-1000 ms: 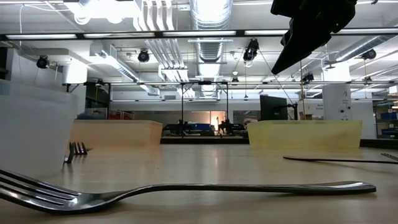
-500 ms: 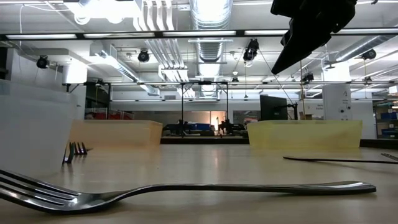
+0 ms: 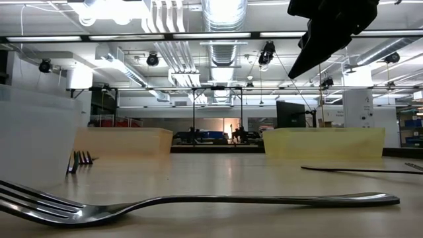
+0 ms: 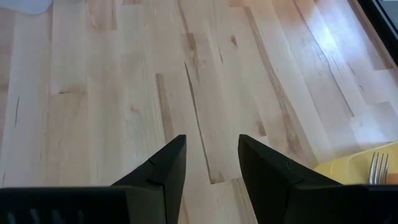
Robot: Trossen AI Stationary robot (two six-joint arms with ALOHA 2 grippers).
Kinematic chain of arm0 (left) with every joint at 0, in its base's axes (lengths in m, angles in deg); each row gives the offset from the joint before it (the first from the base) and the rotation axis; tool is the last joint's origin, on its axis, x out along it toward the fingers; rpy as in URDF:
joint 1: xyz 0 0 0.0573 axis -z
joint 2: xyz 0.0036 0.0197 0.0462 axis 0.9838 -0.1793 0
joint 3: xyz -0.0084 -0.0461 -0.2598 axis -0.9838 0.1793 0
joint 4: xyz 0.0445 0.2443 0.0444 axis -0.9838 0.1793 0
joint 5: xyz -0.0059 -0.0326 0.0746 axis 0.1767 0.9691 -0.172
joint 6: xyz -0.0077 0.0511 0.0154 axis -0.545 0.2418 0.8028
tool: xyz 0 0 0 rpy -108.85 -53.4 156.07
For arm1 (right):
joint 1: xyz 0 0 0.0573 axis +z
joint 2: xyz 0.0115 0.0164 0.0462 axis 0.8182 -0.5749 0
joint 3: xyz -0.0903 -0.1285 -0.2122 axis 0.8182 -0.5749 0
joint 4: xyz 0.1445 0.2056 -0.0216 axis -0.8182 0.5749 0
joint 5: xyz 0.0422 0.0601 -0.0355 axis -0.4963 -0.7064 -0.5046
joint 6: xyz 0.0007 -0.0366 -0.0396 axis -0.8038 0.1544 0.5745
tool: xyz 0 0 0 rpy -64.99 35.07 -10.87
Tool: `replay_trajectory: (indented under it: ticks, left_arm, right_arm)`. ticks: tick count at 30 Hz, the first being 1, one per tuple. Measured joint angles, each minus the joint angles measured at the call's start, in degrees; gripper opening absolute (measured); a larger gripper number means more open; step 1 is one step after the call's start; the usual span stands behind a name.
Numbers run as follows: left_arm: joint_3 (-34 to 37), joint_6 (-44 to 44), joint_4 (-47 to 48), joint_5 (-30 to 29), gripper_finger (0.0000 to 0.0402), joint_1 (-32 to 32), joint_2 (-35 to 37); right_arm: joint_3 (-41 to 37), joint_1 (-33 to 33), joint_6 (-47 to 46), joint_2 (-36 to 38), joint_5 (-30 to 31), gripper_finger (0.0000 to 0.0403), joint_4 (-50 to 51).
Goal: Sort silverware by color (type)
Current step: Adjust the transparent bin
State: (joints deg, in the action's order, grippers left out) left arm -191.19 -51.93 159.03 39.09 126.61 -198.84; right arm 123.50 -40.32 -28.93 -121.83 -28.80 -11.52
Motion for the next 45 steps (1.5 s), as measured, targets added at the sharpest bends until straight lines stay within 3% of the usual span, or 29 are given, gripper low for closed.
replay_trajectory:
  ticks: [3,13,33,38,45]
  left_arm:
    - [-6.0,1.0,7.2,-1.7,0.0236,-0.1,-3.8]
    - [-18.9,3.0,13.3,-4.4,0.0236,0.0,-12.7]
    - [-12.5,-0.8,6.6,-5.7,0.0232,-0.3,-13.3]
    - [-10.2,-2.0,5.9,-4.2,0.019,-0.6,-13.3]
    - [-7.8,0.1,0.2,-3.1,0.0066,-2.1,-13.3]
  right_arm:
    - [0.0,0.0,0.0,0.0,0.0,0.0137,0.0]
    - [0.0,0.0,0.0,0.0,0.0,0.0137,-0.1]
    - [0.0,0.0,0.0,0.0,0.0,0.0137,-0.2]
    - [0.0,0.0,0.0,0.0,0.0,0.0137,-0.2]
    - [0.0,0.0,0.0,0.0,0.0,0.0137,-0.2]
